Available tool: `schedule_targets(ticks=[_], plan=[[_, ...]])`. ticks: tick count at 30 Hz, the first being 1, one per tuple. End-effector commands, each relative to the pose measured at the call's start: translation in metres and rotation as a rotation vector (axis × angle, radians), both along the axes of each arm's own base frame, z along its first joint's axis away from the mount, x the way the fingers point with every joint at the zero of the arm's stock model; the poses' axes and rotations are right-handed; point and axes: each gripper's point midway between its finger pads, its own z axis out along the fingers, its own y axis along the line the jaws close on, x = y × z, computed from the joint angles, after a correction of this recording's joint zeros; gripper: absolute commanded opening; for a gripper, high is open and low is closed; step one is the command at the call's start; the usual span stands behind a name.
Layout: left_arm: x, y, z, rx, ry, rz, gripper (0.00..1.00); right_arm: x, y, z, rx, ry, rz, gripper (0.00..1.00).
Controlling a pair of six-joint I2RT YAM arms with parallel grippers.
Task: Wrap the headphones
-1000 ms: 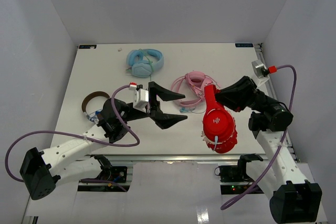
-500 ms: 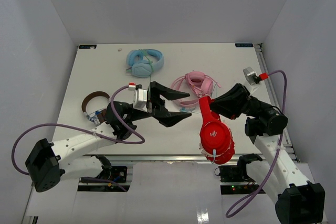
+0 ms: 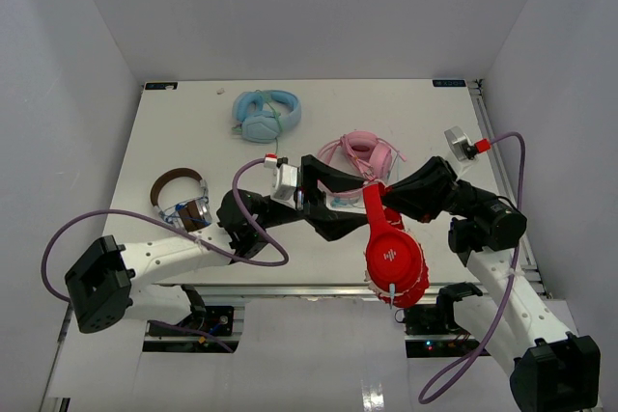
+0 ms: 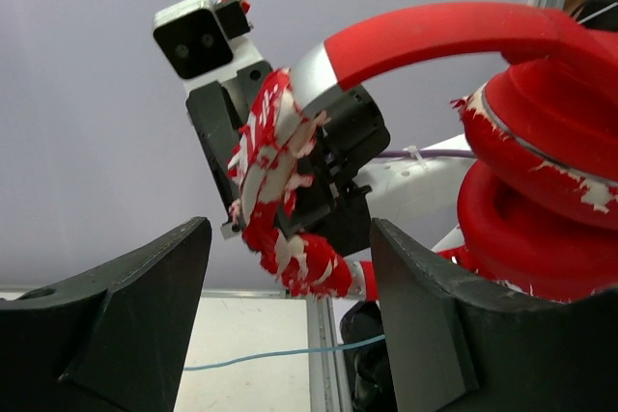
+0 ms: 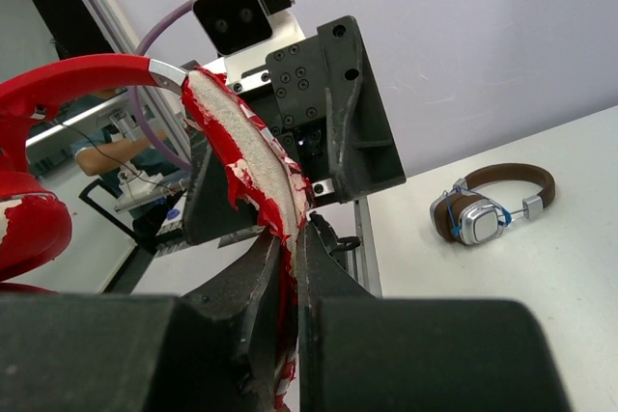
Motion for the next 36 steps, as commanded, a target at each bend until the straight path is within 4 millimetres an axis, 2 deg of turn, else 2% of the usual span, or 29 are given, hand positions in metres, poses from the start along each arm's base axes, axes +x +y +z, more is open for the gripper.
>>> schedule_targets(ticks=[1,6,16,21,28,30,32,34,36], plan=[[-0.004,0.003,0.028,-0.099,-0.022,-0.001,0.77,-0.012,-0.004,0.016,0.061,-0.111,-0.015,0.08],[-0.007,0.000,0.029,-0.104,-0.037,-0.006,0.73,-0.012,-0.003,0.010,0.049,-0.102,-0.013,0.08],[-0.014,-0.007,0.027,-0.104,-0.061,-0.056,0.50,-0.009,0.000,0.003,0.041,-0.070,-0.006,0.08],[-0.017,-0.012,0.022,-0.091,-0.064,-0.085,0.44,-0.007,0.002,0.001,0.036,-0.061,0.002,0.08],[-0.021,-0.017,0.018,-0.066,-0.075,-0.113,0.02,-0.002,0.004,-0.002,0.029,-0.034,0.004,0.08],[-0.021,-0.017,0.017,-0.061,-0.069,-0.116,0.00,0.000,0.005,-0.003,0.023,-0.021,0.004,0.08],[-0.021,-0.016,0.016,-0.052,-0.066,-0.111,0.00,0.004,0.006,-0.005,0.013,-0.010,0.000,0.12],[-0.021,-0.012,0.014,-0.037,-0.071,-0.088,0.00,0.007,0.007,-0.007,-0.003,-0.003,-0.008,0.21],[-0.013,-0.010,0.005,-0.014,-0.055,-0.033,0.00,0.013,0.008,-0.012,-0.025,0.012,-0.031,0.38]])
